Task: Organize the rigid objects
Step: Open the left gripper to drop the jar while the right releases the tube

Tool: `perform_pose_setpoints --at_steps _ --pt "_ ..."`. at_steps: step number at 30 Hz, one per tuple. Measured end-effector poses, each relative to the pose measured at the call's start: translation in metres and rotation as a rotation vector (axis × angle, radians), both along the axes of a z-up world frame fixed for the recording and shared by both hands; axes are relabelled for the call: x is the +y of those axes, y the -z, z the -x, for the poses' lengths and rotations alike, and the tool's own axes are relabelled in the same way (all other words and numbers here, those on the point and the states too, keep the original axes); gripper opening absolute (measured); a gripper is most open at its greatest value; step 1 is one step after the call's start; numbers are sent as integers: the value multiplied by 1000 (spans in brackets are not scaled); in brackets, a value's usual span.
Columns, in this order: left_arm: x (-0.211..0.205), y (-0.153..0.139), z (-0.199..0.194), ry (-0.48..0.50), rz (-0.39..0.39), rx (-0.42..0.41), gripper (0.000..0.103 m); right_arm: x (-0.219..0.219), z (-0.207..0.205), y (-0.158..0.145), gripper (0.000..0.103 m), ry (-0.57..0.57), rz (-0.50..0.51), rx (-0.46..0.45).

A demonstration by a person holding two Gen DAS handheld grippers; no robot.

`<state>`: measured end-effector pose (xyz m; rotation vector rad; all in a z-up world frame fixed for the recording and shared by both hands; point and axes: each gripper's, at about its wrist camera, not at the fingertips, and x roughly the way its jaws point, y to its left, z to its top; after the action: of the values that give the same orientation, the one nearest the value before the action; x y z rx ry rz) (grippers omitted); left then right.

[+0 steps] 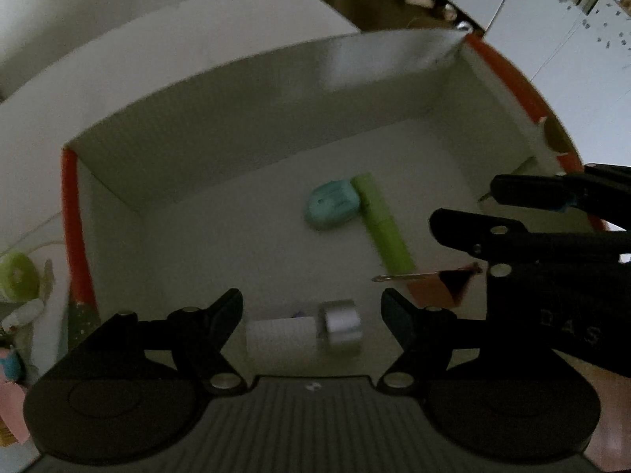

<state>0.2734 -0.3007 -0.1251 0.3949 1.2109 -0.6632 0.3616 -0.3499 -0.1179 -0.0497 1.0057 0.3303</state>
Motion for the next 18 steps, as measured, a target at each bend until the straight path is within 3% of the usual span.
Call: perform_pose_setpoints --at_steps 7,18 --pt "0 -26 21 5 70 -59 77 -2 22 -20 61 -12 -35 -46" --pt "47 -66 53 -6 215 -154 77 5 60 -53 71 -16 -91 -126"
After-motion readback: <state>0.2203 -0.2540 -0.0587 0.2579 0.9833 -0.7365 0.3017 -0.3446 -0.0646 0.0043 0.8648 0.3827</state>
